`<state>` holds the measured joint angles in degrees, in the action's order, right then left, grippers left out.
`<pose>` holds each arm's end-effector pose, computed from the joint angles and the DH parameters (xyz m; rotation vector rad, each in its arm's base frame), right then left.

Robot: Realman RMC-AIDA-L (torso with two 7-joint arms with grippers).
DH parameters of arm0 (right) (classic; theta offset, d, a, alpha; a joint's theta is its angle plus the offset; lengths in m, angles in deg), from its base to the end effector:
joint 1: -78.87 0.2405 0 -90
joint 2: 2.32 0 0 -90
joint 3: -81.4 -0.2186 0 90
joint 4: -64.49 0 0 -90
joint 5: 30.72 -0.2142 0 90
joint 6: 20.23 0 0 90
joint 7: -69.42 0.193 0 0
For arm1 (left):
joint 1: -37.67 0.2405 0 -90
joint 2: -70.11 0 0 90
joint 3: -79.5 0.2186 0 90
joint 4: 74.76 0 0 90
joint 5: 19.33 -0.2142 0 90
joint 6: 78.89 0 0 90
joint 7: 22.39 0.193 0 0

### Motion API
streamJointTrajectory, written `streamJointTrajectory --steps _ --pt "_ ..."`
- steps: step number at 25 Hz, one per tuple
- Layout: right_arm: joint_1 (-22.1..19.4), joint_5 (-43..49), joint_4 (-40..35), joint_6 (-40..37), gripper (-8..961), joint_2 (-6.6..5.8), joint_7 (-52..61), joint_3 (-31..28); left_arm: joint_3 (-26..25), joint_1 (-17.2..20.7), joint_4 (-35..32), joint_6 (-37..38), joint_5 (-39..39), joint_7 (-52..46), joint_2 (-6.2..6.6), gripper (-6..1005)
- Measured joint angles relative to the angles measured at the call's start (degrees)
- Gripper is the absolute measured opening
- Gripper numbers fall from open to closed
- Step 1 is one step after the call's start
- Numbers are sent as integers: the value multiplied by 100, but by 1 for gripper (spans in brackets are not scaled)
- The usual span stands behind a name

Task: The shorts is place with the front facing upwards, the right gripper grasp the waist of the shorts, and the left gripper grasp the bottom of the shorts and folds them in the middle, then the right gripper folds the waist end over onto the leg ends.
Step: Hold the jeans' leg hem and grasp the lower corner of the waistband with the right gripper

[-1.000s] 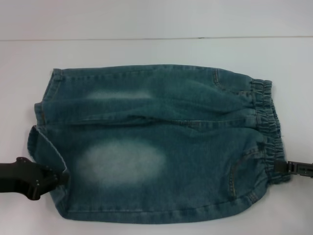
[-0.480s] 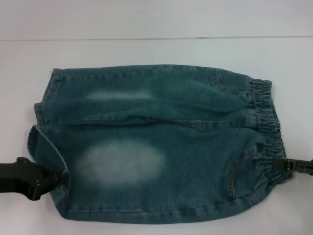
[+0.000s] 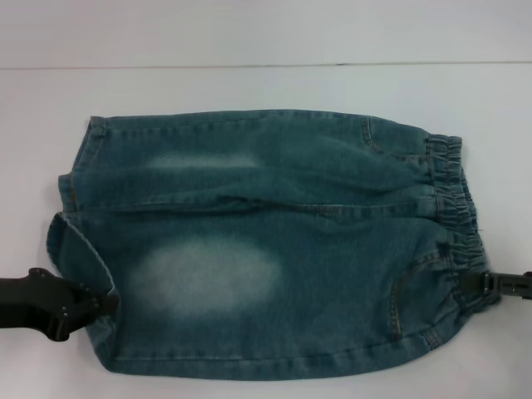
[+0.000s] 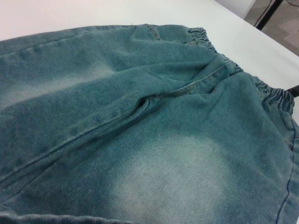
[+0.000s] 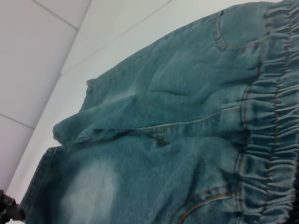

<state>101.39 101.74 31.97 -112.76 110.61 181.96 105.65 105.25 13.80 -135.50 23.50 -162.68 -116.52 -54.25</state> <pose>0.3225 0.2745 0.0074 -2.2912 1.7590 0.5855 -0.2843 0.2732 0.0118 -2.7075 -1.0398 -0.2426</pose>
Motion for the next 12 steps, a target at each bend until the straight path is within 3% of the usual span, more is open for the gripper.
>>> streamJointTrajectory --steps 6,12 --pt "68 1 0 -41 905 5 75 362 10 4 2 8 67 0 0 37" --pt "60 -22 -69 23 657 4 43 331 68 50 -15 49 233 0 6 38"
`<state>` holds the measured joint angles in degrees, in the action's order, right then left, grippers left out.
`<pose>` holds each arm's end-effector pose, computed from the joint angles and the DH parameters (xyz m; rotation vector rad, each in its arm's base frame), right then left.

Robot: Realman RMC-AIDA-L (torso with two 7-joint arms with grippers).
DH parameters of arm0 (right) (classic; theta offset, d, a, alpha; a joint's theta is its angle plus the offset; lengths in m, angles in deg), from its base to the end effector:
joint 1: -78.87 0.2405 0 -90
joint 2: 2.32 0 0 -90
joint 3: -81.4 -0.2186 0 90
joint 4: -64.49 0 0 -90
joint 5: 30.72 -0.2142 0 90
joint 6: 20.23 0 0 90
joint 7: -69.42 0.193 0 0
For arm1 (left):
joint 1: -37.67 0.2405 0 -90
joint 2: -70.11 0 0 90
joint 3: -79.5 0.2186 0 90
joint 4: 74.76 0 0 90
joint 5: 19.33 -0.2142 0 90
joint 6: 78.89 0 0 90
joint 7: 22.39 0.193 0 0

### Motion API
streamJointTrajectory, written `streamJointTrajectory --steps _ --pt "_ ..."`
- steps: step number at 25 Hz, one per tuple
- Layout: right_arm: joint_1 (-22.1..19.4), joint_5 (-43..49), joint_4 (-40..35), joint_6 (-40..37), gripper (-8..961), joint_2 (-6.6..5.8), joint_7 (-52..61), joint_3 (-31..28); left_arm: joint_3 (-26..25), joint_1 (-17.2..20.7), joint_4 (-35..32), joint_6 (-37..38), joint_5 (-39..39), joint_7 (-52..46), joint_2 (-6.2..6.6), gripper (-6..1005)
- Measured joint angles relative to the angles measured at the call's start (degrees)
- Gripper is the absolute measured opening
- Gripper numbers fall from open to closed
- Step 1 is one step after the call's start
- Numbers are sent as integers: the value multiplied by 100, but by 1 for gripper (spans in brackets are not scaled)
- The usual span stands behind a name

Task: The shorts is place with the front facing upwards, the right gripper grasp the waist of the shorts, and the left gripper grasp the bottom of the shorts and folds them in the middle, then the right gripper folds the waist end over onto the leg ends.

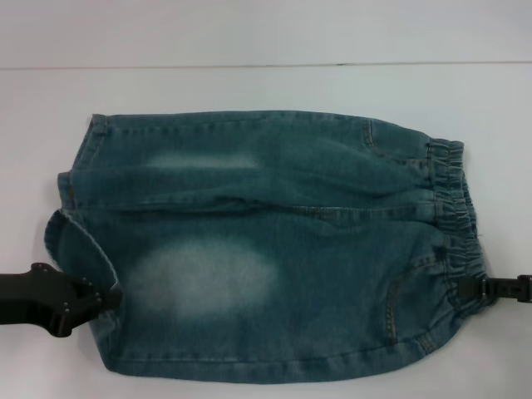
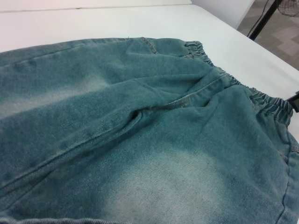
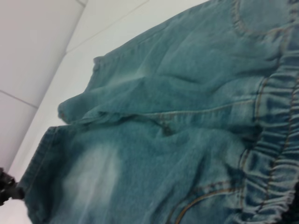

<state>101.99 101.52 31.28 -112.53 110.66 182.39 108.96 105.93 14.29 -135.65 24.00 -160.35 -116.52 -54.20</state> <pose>0.3187 0.2760 0.0030 -2.3440 1.7421 0.5275 -0.2789 0.2740 0.0128 -2.7108 -1.0208 -0.2870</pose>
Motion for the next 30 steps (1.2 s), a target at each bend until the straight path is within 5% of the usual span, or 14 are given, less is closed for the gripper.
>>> streamJointTrajectory --steps 10,13,18,30 --pt "45 -42 -10 -23 436 -13 30 -155 -38 7 4 -25 48 2 4 38" --pt "52 -50 -11 -59 211 -28 33 -339 -58 37 2 -86 163 1 8 37" --pt "98 -55 33 -84 44 -40 49 -426 -59 68 13 -151 407 16 19 37" --pt "126 -662 135 162 43 -46 543 -849 -254 146 35 -837 1127 -28 13 38"
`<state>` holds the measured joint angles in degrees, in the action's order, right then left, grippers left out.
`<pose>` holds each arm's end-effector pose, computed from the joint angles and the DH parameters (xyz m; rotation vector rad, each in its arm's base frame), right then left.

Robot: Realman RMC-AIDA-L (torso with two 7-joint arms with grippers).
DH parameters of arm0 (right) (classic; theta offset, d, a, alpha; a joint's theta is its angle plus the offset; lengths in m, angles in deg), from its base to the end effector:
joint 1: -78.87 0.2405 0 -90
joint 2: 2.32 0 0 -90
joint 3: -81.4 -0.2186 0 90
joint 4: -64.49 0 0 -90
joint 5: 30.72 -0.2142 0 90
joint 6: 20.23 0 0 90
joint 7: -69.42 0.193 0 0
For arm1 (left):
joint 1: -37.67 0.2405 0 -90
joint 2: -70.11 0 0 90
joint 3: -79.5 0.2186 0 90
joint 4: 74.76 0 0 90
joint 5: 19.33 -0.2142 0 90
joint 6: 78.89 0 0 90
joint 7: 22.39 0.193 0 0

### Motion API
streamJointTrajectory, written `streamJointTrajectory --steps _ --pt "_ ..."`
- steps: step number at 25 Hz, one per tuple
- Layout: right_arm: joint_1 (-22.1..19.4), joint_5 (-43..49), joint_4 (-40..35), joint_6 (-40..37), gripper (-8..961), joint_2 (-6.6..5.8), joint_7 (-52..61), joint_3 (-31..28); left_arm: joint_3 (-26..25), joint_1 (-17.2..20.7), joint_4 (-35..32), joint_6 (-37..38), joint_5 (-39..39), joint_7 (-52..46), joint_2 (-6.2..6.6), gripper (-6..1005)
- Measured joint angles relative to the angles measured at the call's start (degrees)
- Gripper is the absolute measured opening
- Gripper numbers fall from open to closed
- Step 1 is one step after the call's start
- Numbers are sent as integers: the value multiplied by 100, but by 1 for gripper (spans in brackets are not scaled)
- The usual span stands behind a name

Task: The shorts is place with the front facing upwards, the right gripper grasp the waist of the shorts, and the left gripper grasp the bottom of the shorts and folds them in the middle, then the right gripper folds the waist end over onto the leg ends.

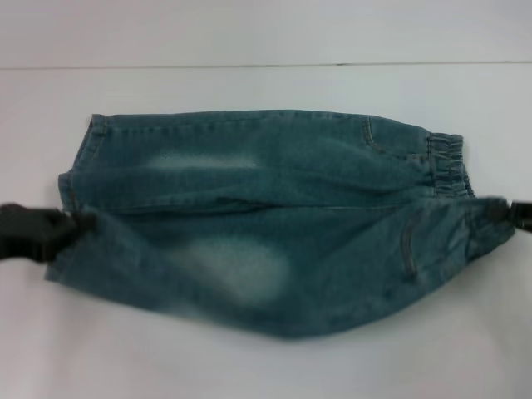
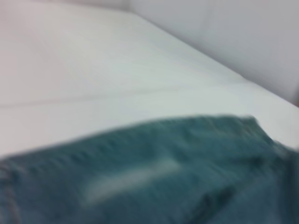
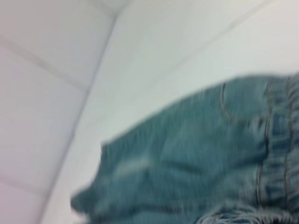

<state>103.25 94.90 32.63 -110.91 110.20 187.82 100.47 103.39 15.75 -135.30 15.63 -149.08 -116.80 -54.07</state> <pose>0.3094 0.3089 0.0321 -2.0899 1.7909 0.8447 -0.2801 0.3077 0.0383 -2.4556 -0.9689 -0.4811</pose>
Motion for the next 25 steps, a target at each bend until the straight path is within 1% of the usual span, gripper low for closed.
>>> streamJointTrajectory --steps 4,7,8,9,13,19,22,25 --pt "82 -512 331 309 43 -17 85 -187 -224 -44 345 -607 617 -51 1 38" --pt "178 -913 533 520 43 -23 147 -209 -175 -94 604 -1062 977 -15 15 38" --pt "217 -1014 569 571 44 -22 166 -209 -142 -183 744 -1352 1066 4 19 38" --pt "259 -1108 587 622 44 -23 181 -211 -142 -183 744 -1352 1066 4 19 38" --pt "340 -1598 613 882 47 20 205 -218 -132 -332 912 -1882 1182 52 21 37" --pt "338 -2303 782 1304 52 34 185 -220 -133 -443 1124 -2408 1735 244 41 37" --pt "408 -2480 887 1555 55 75 162 -218 -126 -553 1212 -2625 1815 338 43 37" --pt "533 -2560 911 1888 58 162 89 -182 -123 -718 1437 -2884 1846 512 44 37"
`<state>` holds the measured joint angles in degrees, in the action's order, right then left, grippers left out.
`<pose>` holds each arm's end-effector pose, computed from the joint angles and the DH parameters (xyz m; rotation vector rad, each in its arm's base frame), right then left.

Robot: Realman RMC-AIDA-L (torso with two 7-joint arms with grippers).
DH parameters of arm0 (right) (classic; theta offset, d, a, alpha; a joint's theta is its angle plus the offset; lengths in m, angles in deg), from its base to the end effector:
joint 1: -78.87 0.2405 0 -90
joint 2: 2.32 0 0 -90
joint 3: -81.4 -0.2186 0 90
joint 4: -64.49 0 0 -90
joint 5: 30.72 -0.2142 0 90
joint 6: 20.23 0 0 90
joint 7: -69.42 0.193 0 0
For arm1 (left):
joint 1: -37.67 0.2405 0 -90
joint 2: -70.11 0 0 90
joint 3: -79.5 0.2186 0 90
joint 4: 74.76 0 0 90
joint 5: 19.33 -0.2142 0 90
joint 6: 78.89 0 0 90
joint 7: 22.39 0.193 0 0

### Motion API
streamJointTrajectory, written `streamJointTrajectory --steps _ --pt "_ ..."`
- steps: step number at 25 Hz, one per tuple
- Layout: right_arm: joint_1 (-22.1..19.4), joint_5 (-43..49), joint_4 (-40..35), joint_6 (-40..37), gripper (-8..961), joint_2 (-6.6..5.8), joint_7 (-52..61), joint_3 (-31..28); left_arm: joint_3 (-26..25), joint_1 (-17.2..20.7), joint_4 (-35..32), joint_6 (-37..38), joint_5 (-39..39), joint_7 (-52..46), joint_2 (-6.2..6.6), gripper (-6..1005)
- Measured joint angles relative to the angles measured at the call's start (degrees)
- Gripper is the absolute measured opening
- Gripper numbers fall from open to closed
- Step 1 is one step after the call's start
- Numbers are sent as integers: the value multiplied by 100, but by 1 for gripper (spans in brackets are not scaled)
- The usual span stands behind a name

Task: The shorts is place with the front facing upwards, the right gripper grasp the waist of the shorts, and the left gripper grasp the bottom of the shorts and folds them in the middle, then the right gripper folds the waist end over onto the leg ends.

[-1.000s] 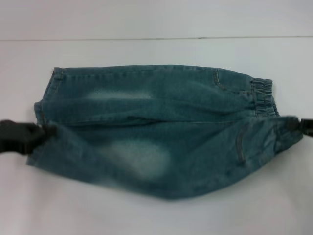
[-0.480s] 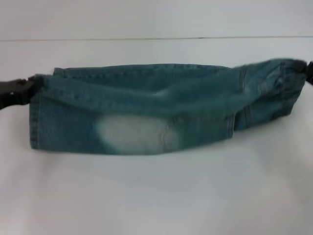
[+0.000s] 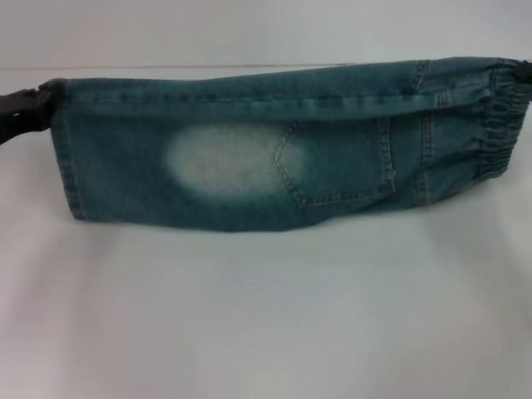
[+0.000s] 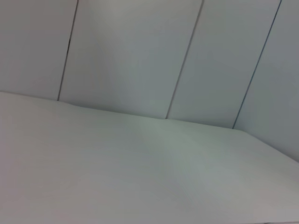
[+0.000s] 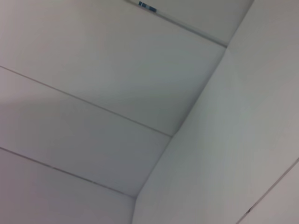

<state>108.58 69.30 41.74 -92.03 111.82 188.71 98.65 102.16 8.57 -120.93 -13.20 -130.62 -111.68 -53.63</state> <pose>0.2939 0.3924 0.0605 -1.5597 1.7282 1.3427 -0.2795 0.4026 0.0567 -1.9807 -0.9416 -0.7140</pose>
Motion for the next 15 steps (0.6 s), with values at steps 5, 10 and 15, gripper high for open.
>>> streamJointTrajectory --steps 5,10,15 --pt "230 8 0 564 62 91 -204 40 1 -292 478 -451 14 362 18 38" --pt "431 25 84 1380 67 153 -696 161 4 -560 969 -1117 14 907 -22 38" --pt "564 31 188 2025 71 186 -943 624 13 -703 1271 -1403 14 1194 -35 43"
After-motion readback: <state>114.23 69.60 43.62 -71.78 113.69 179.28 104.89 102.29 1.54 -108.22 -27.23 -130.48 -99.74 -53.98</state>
